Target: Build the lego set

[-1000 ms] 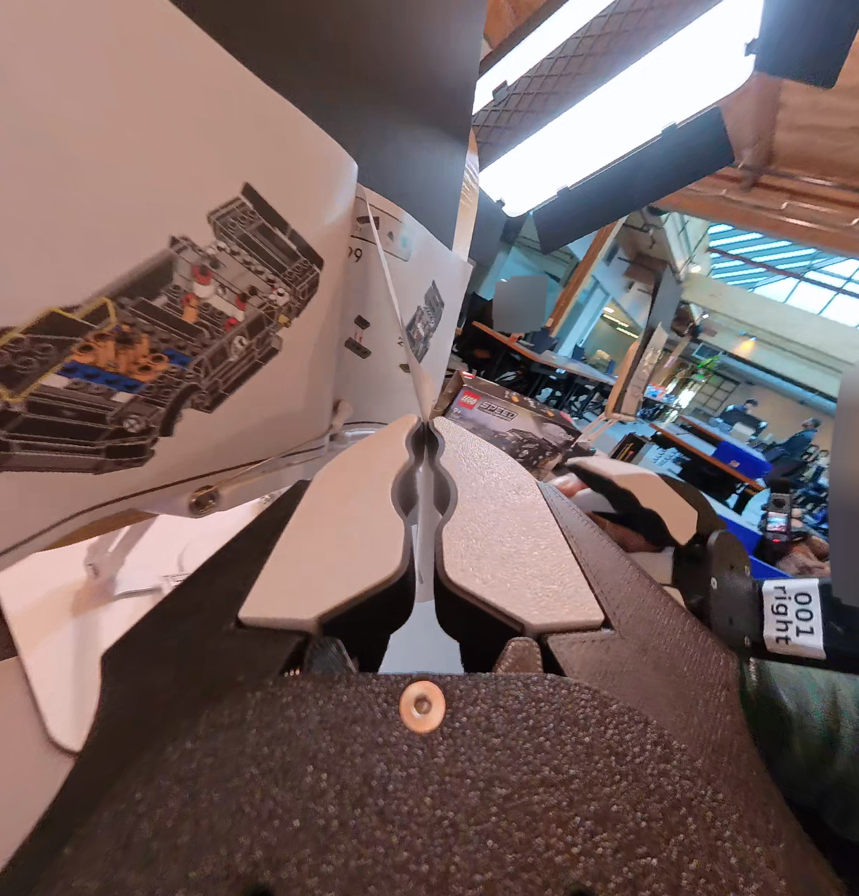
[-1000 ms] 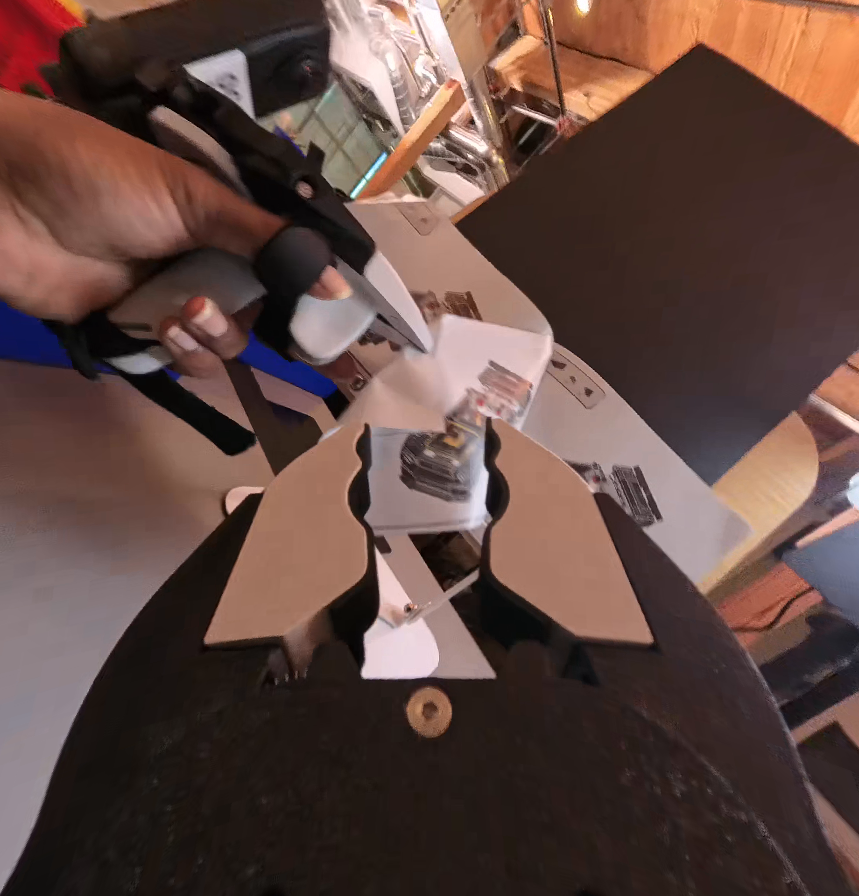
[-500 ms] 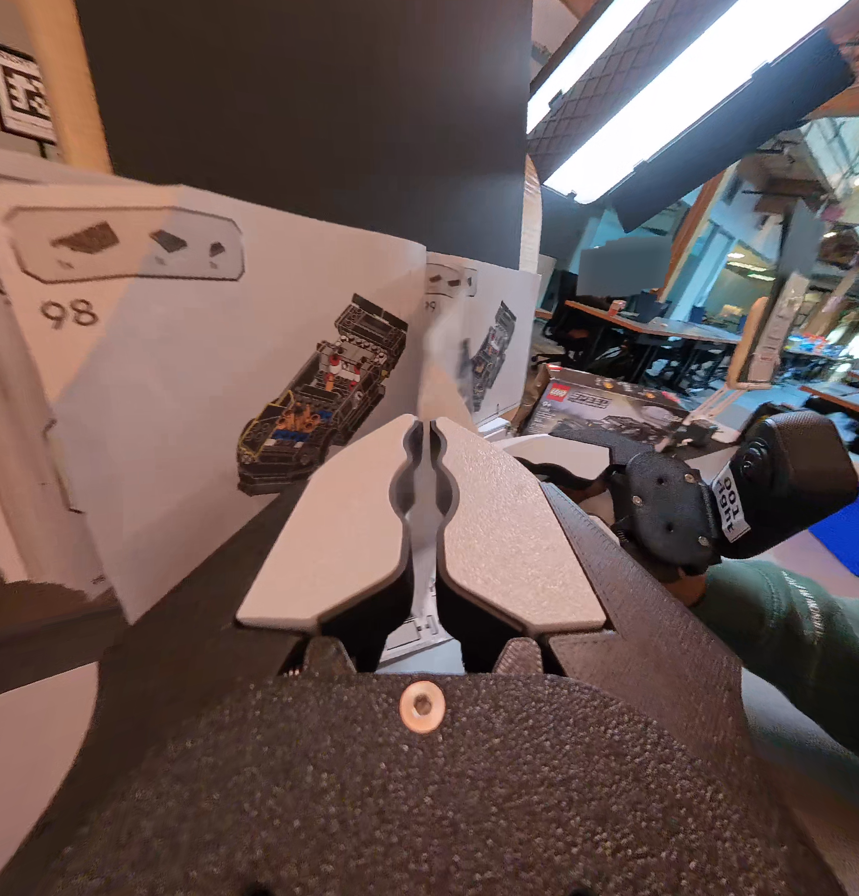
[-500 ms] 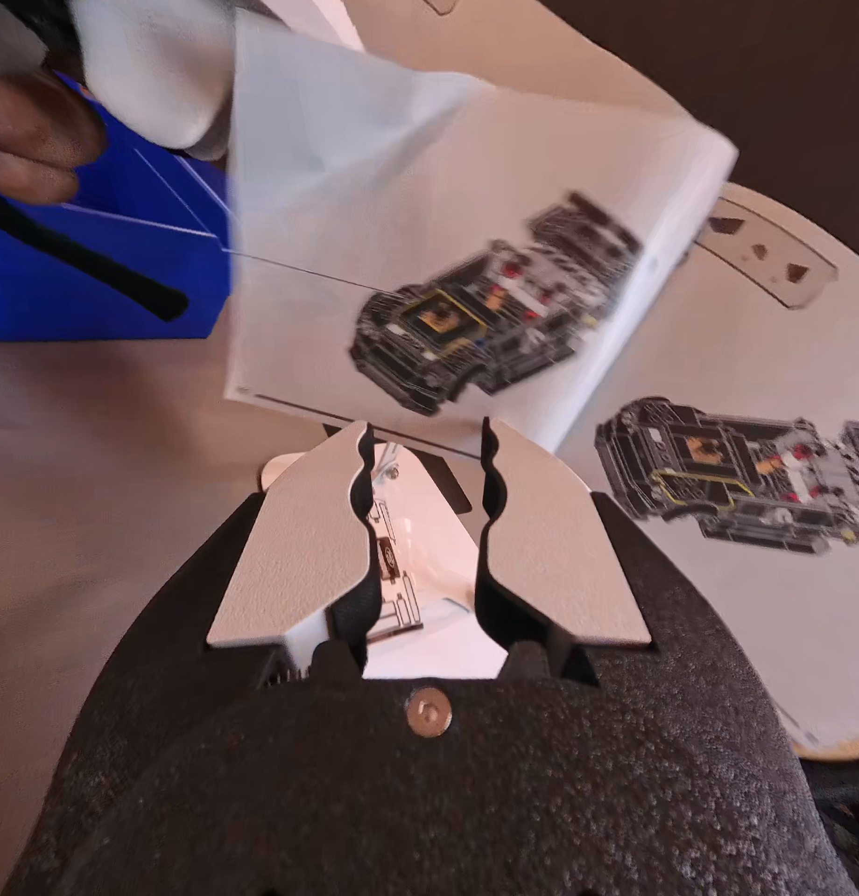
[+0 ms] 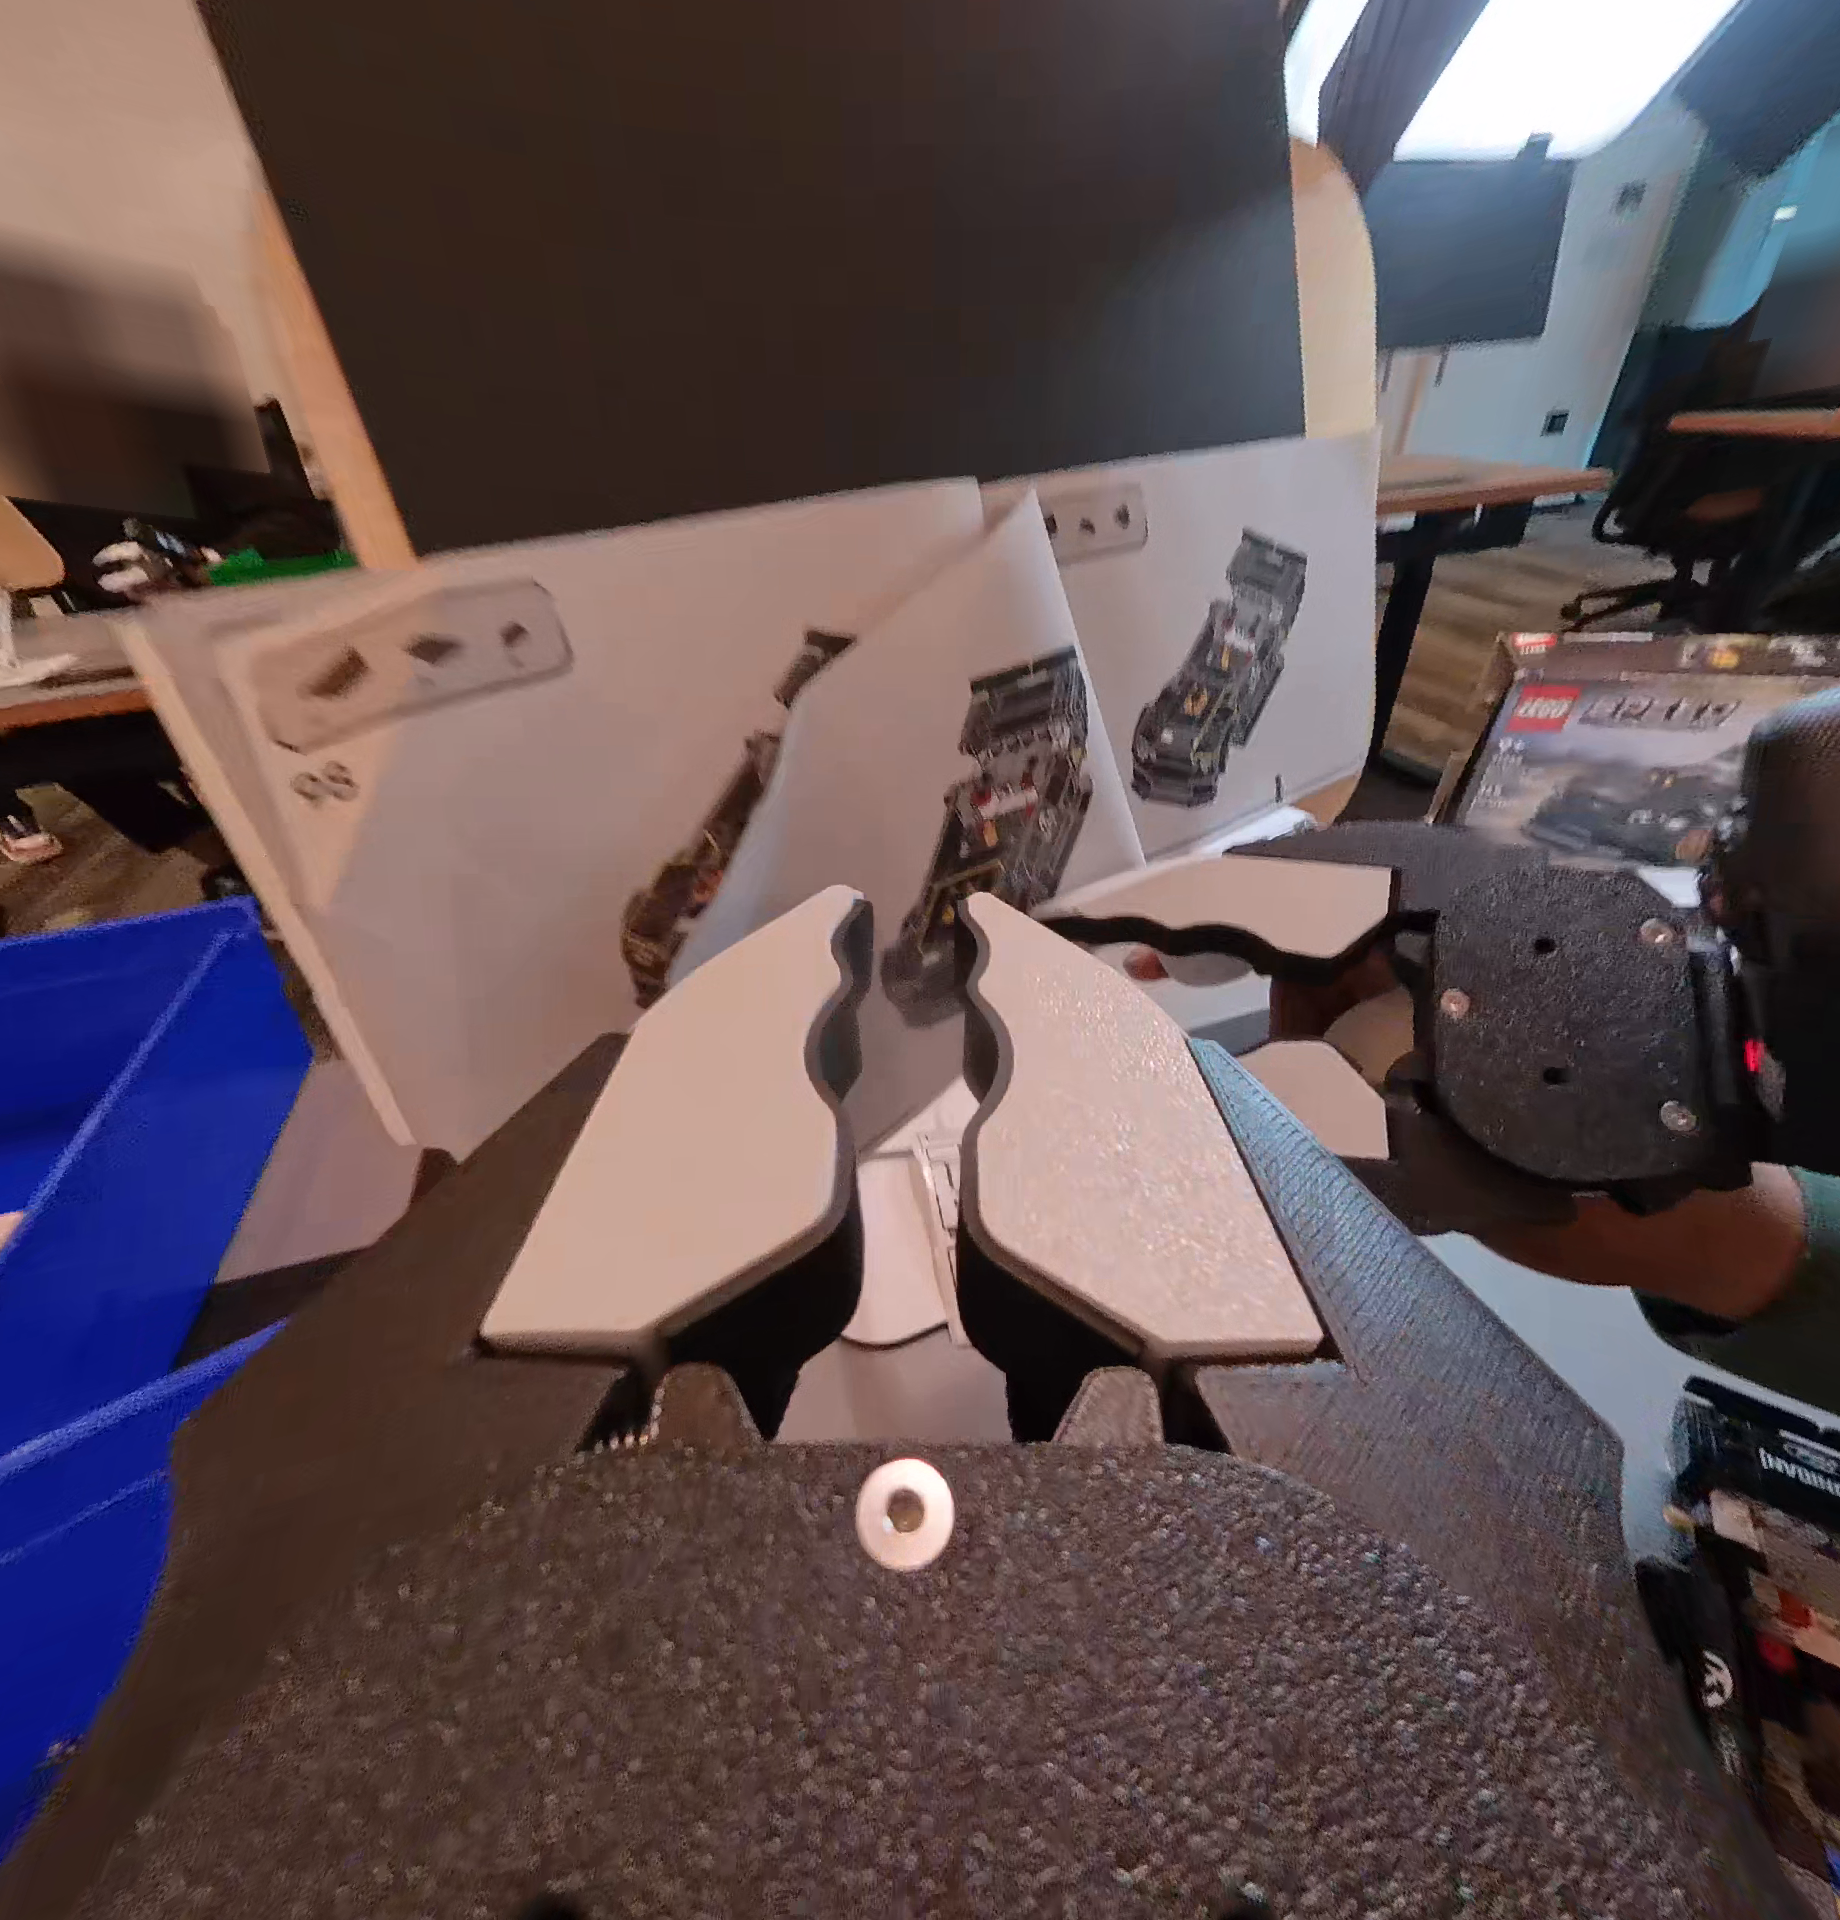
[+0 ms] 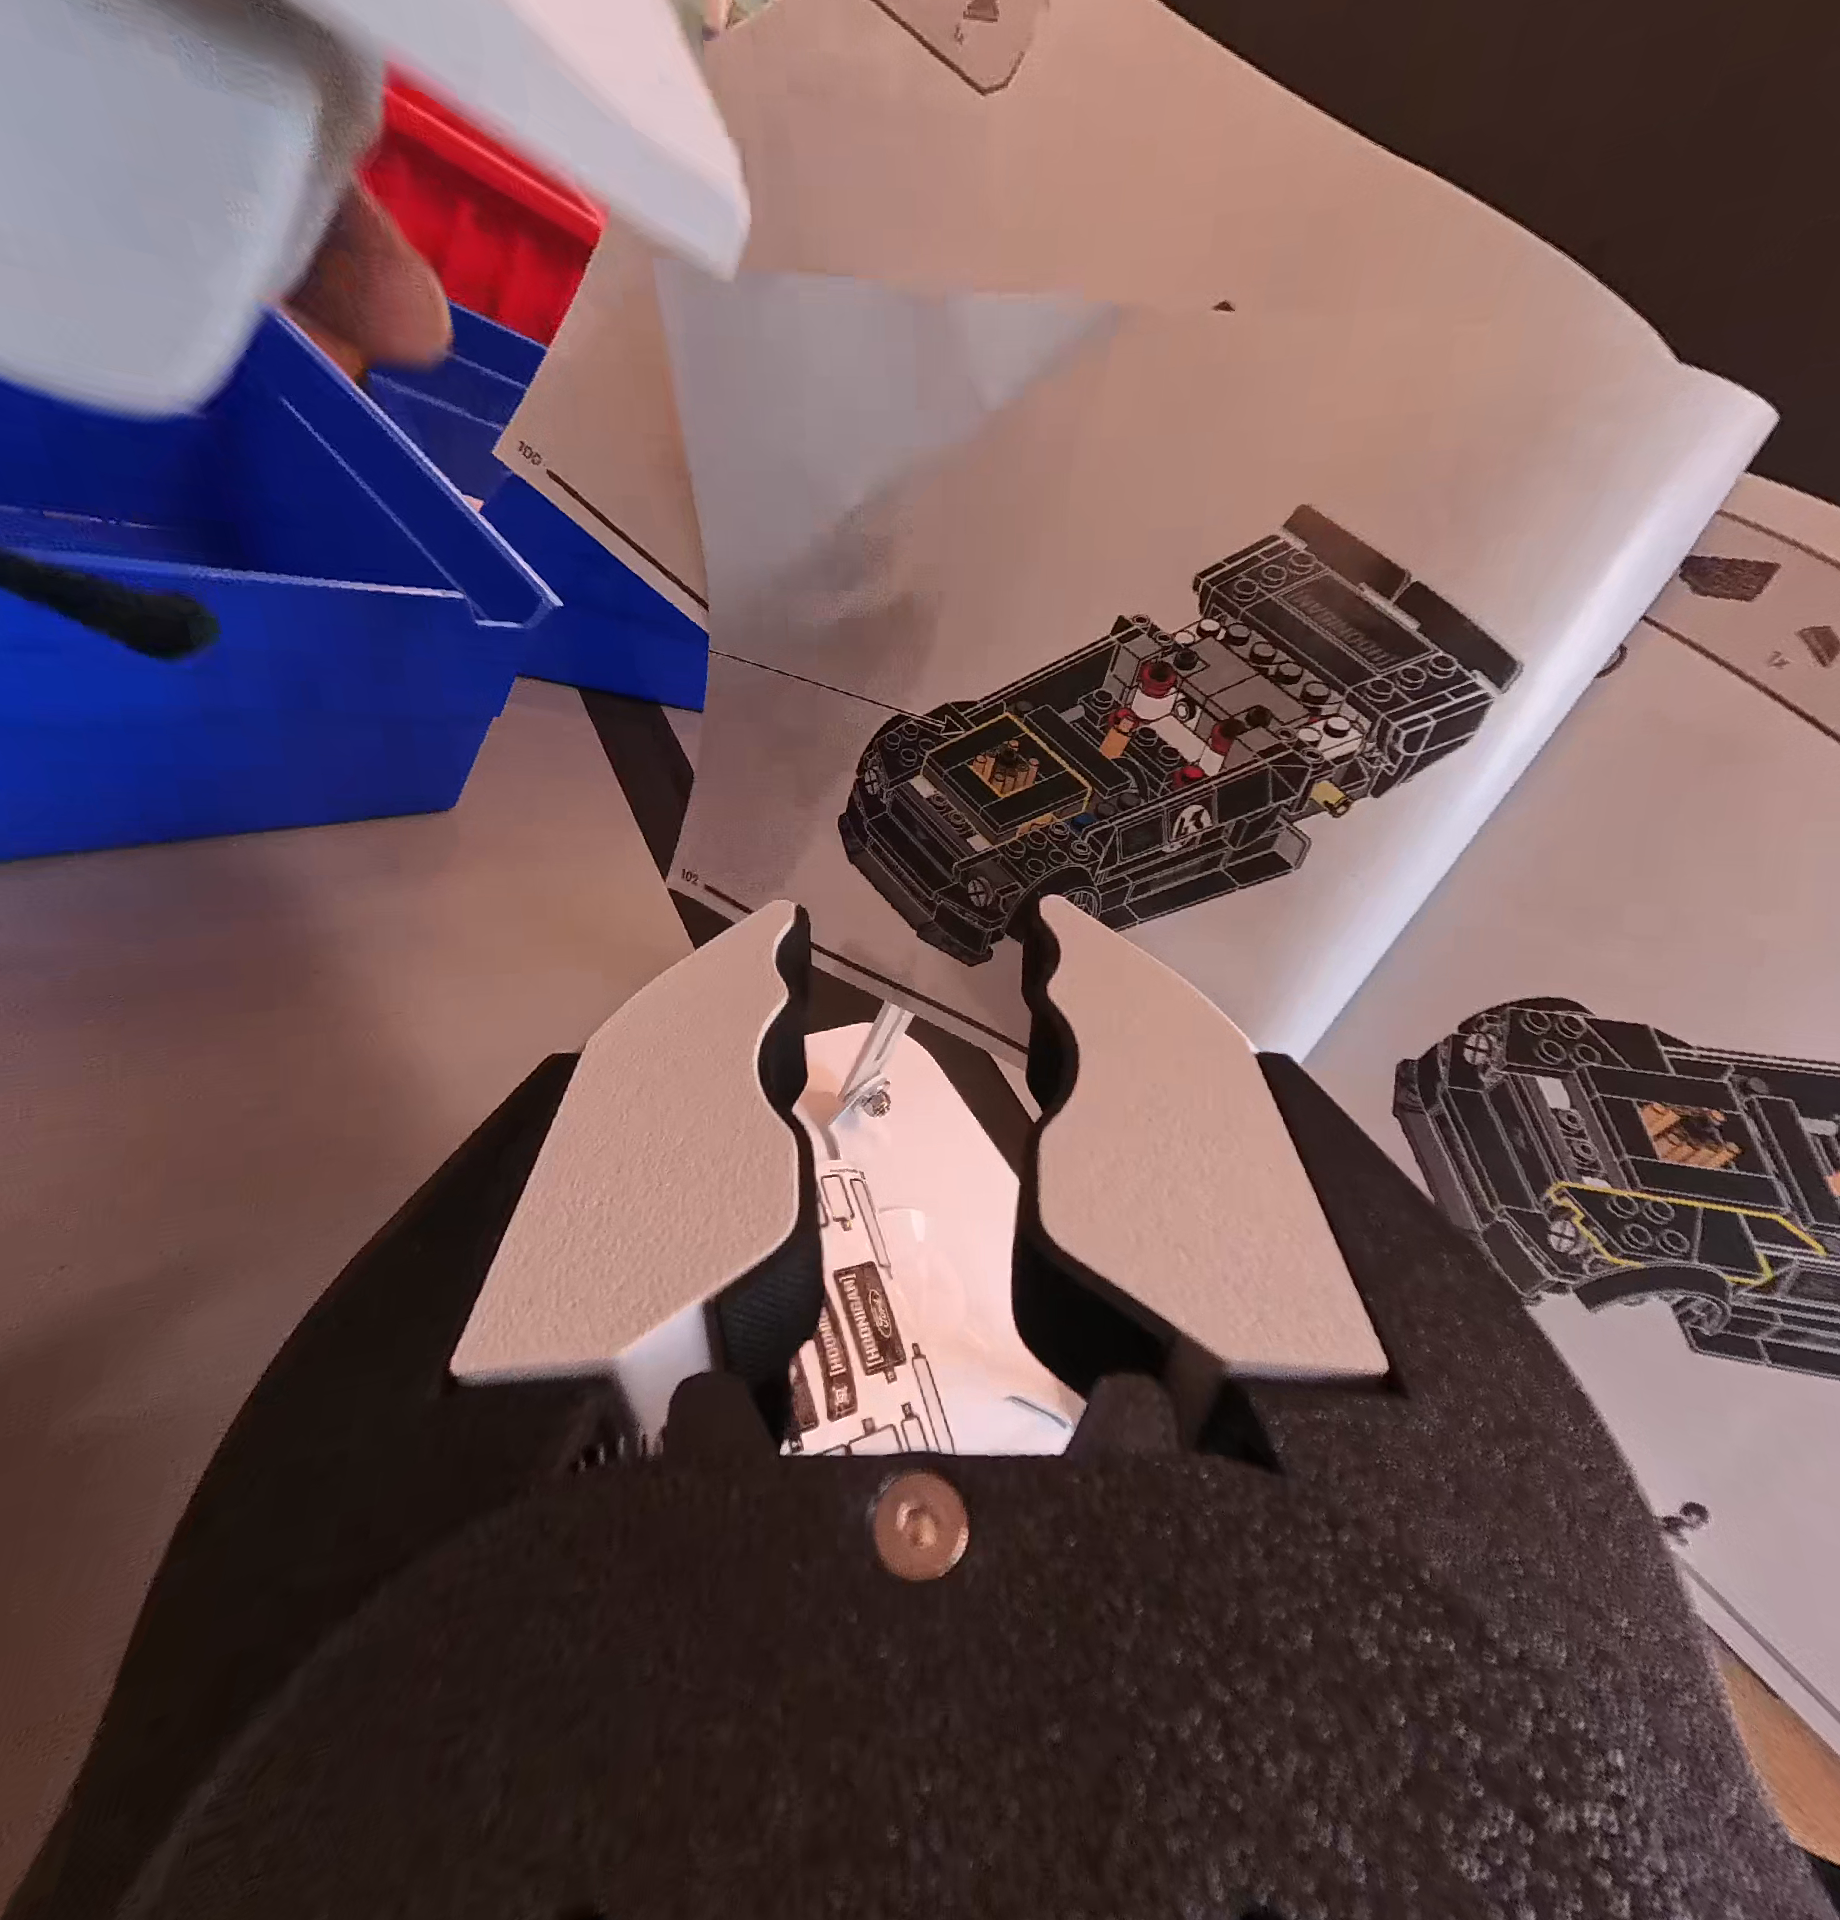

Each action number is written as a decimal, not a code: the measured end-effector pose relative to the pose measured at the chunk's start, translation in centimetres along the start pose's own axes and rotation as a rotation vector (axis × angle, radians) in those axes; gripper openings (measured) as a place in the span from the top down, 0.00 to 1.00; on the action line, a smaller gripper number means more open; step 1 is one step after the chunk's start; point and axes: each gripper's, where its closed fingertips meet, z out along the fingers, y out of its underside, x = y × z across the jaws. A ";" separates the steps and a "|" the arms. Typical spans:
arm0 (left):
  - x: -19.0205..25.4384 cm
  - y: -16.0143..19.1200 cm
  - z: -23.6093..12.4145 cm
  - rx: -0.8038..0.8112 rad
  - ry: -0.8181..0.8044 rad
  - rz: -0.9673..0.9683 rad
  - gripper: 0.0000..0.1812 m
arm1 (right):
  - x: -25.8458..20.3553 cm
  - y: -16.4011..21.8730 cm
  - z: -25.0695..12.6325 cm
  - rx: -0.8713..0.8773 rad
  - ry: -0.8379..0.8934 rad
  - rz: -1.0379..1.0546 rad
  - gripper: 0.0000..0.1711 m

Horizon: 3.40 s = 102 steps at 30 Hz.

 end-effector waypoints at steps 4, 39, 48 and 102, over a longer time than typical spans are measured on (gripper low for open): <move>0.6 2.0 1.2 -0.039 -0.012 -0.013 0.97 | 0.0 -0.1 0.1 0.002 -0.005 0.011 0.77; 0.5 5.2 2.8 -0.077 -0.046 -0.026 0.99 | -0.8 0.0 0.4 0.001 -0.013 0.045 0.77; 0.2 5.3 2.9 -0.075 -0.055 -0.018 0.99 | -0.8 0.2 0.3 0.000 -0.008 0.056 0.78; 5.0 0.2 1.3 0.111 0.130 0.033 1.00 | 0.4 -1.5 -7.2 0.039 0.182 0.107 0.68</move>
